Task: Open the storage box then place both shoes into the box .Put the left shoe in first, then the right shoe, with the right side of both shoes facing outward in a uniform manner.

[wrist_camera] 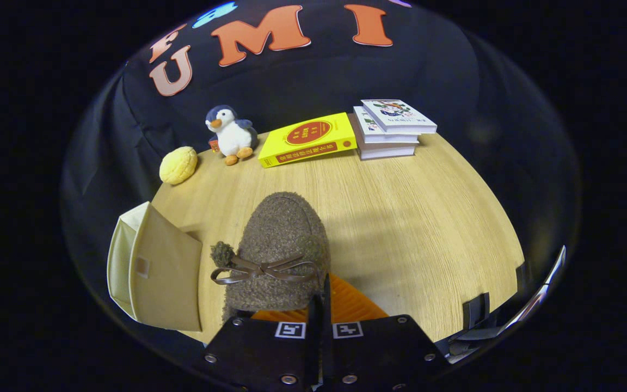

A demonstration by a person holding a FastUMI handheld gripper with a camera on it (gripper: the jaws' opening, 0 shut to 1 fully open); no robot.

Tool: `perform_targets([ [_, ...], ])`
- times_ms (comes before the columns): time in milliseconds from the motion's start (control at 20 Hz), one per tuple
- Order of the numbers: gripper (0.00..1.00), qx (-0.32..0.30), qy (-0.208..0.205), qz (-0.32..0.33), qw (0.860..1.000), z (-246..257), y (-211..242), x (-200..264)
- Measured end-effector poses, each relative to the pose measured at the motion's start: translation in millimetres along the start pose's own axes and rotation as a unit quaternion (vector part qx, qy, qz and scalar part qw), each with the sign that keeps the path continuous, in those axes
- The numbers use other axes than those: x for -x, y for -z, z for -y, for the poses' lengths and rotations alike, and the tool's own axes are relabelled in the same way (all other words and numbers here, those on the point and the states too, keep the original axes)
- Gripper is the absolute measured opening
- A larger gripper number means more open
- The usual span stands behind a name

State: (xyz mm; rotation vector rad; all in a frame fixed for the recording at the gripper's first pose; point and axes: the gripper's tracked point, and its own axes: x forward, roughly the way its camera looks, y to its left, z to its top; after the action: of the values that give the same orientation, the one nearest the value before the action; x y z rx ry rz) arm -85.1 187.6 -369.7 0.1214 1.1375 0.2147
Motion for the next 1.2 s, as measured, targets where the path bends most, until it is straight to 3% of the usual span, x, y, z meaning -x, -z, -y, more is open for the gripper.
perform_targets([
  [400, 0.04, 0.012, -0.070, 0.023, 0.997, -140.8, -43.2, 54.1],
  [800, 0.04, 0.051, -0.114, -0.002, 0.992, -259.9, -41.6, 46.7],
  [1200, 0.07, 0.089, -0.088, -0.043, 0.991, -299.4, -8.1, 10.5],
])
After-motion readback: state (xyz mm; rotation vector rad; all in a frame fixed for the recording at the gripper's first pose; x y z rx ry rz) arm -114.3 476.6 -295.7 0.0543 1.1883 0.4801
